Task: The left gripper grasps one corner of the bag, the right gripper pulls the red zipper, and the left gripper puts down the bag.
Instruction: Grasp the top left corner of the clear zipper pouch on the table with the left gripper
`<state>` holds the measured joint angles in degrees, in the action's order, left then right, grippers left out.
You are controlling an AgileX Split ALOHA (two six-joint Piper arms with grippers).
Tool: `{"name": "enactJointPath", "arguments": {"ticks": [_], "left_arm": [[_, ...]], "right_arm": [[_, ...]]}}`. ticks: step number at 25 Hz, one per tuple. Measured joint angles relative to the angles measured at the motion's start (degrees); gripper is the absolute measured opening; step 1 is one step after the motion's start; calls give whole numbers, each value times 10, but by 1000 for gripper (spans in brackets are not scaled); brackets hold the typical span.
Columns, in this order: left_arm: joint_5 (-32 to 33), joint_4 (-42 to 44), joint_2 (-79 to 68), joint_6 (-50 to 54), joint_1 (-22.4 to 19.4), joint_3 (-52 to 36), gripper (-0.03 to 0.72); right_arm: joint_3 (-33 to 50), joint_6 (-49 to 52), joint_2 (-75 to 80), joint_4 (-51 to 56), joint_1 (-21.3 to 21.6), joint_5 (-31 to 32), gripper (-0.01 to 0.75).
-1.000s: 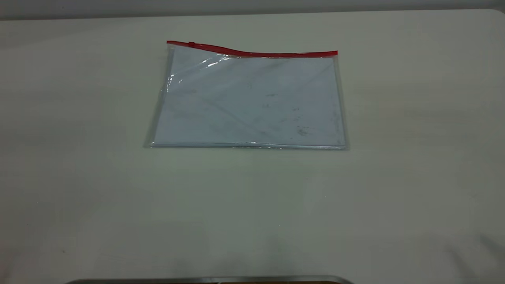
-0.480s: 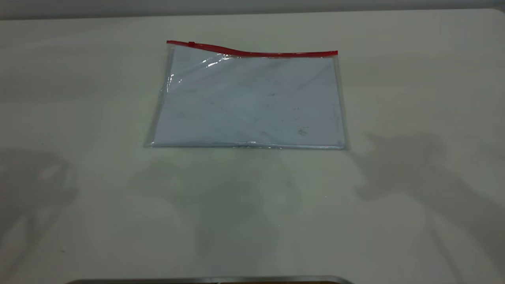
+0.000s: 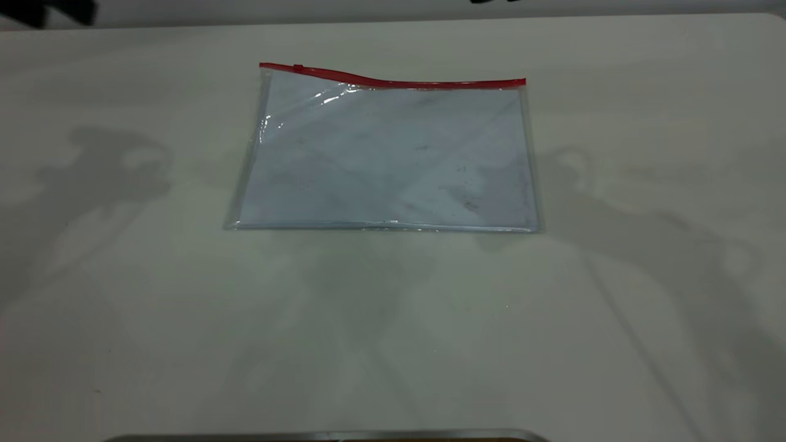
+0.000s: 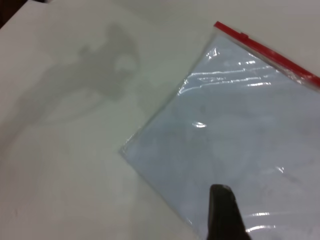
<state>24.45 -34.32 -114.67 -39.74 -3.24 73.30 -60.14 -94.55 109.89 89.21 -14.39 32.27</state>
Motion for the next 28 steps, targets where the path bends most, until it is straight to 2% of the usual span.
{"name": "enactJointPath", "arguments": {"ticks": [5, 8, 12, 19, 28], "left_arm": [[78, -108, -162, -120, 0, 161, 571], [120, -153, -244, -152, 0, 248, 590], [166, -166, -325, -161, 3, 338, 592], [184, -204, -405, -181, 26, 412, 590], [181, -285, -452, -233, 45, 430, 590]], "right_arm": [[-13, 0, 11, 2, 0, 2, 493], [-13, 0, 14, 2, 0, 2, 493], [-13, 0, 14, 2, 0, 2, 493], [-13, 0, 14, 2, 0, 2, 493], [-13, 4, 14, 2, 0, 2, 493]]}}
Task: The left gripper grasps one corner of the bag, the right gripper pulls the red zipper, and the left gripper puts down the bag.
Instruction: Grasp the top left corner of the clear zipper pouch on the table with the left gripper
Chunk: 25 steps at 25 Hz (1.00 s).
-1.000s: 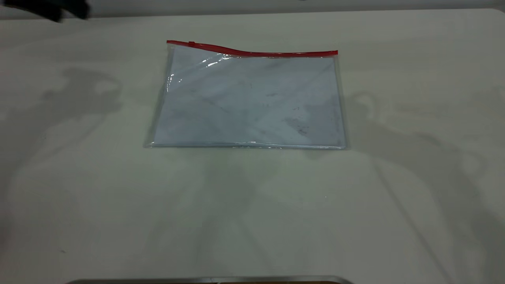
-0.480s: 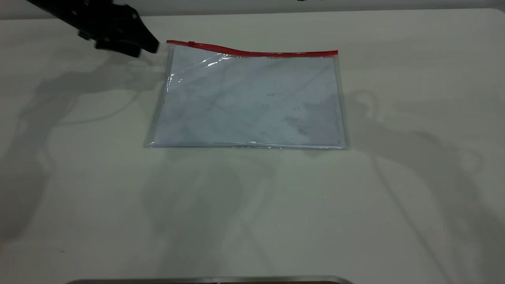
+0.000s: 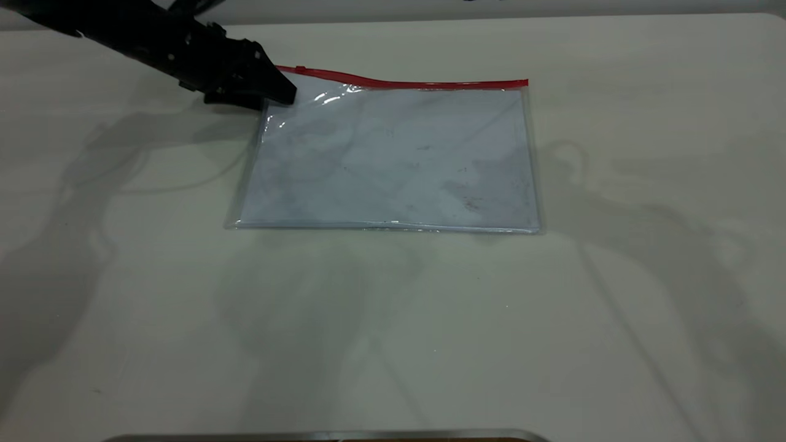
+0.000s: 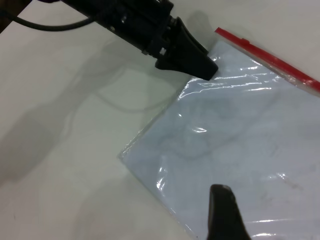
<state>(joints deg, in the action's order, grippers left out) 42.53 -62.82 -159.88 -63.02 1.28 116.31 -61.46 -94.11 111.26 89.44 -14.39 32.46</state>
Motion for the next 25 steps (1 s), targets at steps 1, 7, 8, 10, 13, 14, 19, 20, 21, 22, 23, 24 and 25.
{"name": "enactJointPath", "arguments": {"ticks": [1, 7, 8, 10, 13, 14, 19, 20, 21, 22, 23, 24, 25], "left_arm": [[0, -4, -2, -4, 1, 0, 590], [22, -11, -2, -10, 2, 0, 581], [28, -11, -2, -10, 2, 0, 566], [32, -11, -2, -12, 2, 0, 508], [24, -11, -2, -14, 2, 0, 326], [17, -10, -2, -13, 2, 0, 241], [24, -10, -1, -17, 3, 0, 53], [37, -11, 0, -18, 2, 1, 53], [50, -12, 1, -23, 2, 1, 53], [69, -12, 1, -33, 2, 2, 53], [93, -12, 1, -45, 2, 3, 53], [119, -12, 1, -55, 3, 4, 53], [140, -11, 1, -65, 5, 4, 53]], "right_arm": [[0, 0, 0, 0, 0, 0, 493], [0, 0, 0, 0, 0, 0, 493], [0, 0, 0, 0, 0, 0, 493], [0, 2, 0, 0, 0, 0, 493], [0, 9, 0, 0, 0, 0, 488], [0, 11, 0, 0, 0, 0, 480], [-1, 11, 0, -10, 0, 1, 452], [-3, 11, 0, -19, 0, 4, 452], [-6, 11, 0, -24, 0, 7, 452], [-10, 11, 0, -27, 0, 14, 452], [-17, 11, 0, -30, 0, 20, 452], [-24, 10, 0, -31, 0, 25, 452], [-30, 8, 0, -31, 0, 27, 451]]}}
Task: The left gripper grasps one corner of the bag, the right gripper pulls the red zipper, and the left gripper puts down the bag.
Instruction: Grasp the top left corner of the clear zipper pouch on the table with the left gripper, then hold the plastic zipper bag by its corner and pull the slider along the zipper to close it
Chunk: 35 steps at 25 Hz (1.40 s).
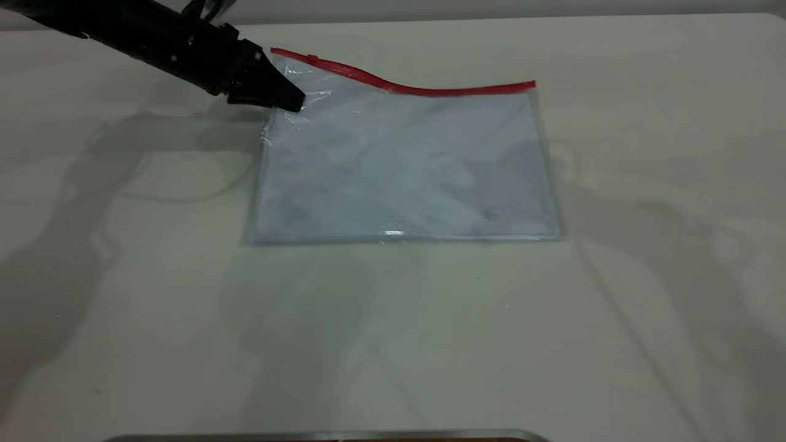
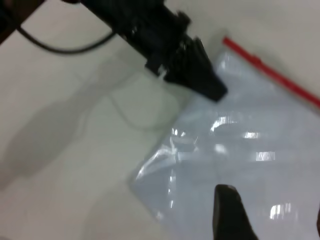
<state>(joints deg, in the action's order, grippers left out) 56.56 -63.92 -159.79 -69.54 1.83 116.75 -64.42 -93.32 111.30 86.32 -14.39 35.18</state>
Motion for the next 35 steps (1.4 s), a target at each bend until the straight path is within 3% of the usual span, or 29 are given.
{"name": "enactJointPath", "arguments": {"ticks": [4, 14, 21, 30, 35], "left_arm": [[72, 15, 1, -20, 24, 11, 53], [89, 190, 43, -22, 129, 82, 53], [103, 205, 43, -67, 143, 143, 53], [103, 217, 46, -124, 147, 147, 53], [103, 220, 54, -157, 168, 148, 53]], "right_arm": [[-32, -14, 14, 0, 0, 6, 450], [-116, -43, 139, -2, 0, 74, 449], [-166, -46, 214, -20, 10, 85, 449], [-198, -48, 229, 0, 43, 95, 436], [-205, -48, 264, 20, 44, 143, 424]]}}
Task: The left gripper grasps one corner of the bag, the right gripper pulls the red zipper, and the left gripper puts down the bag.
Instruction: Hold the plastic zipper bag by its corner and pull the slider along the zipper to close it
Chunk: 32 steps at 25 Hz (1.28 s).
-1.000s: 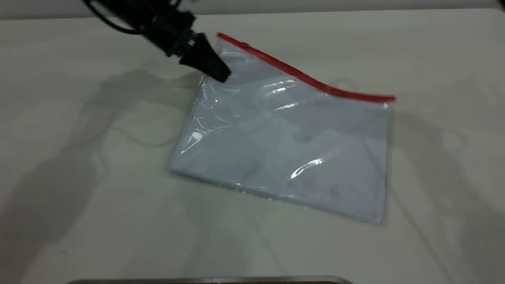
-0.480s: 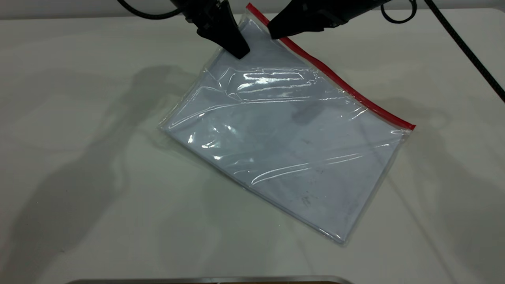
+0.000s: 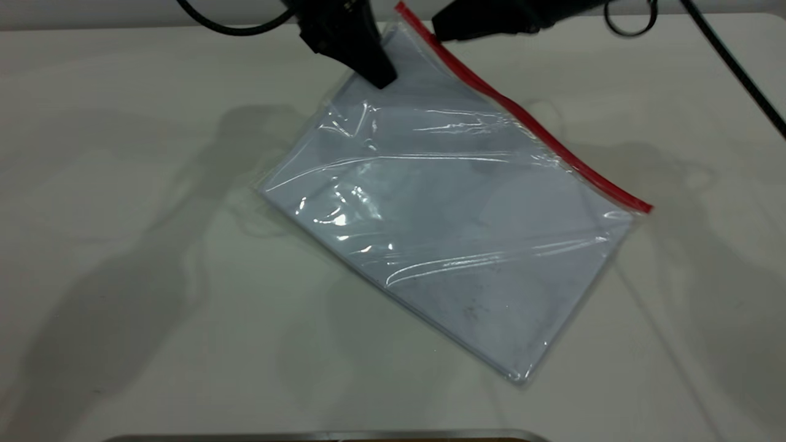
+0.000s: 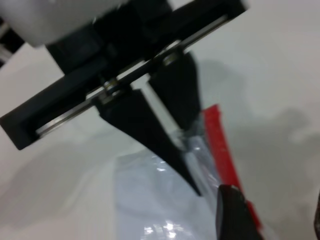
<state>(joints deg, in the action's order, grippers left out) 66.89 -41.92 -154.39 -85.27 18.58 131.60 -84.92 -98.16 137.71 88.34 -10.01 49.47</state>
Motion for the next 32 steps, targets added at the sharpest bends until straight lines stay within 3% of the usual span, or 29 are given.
{"name": "enactJointPath", "arguments": {"ticks": [7, 11, 22, 32], "left_arm": [[-11, 2, 0, -17, 11, 1, 53], [-12, 3, 0, -17, 11, 1, 53], [-12, 1, 0, -1, 4, 1, 53], [-10, -14, 0, 3, 2, 1, 53]], "right_arm": [[-2, 0, 8, 1, 0, 24, 420], [-3, 0, 8, -10, 2, 25, 380], [-4, -8, 8, -22, 11, 38, 36], [-4, -11, 8, -22, 13, 43, 34]]}}
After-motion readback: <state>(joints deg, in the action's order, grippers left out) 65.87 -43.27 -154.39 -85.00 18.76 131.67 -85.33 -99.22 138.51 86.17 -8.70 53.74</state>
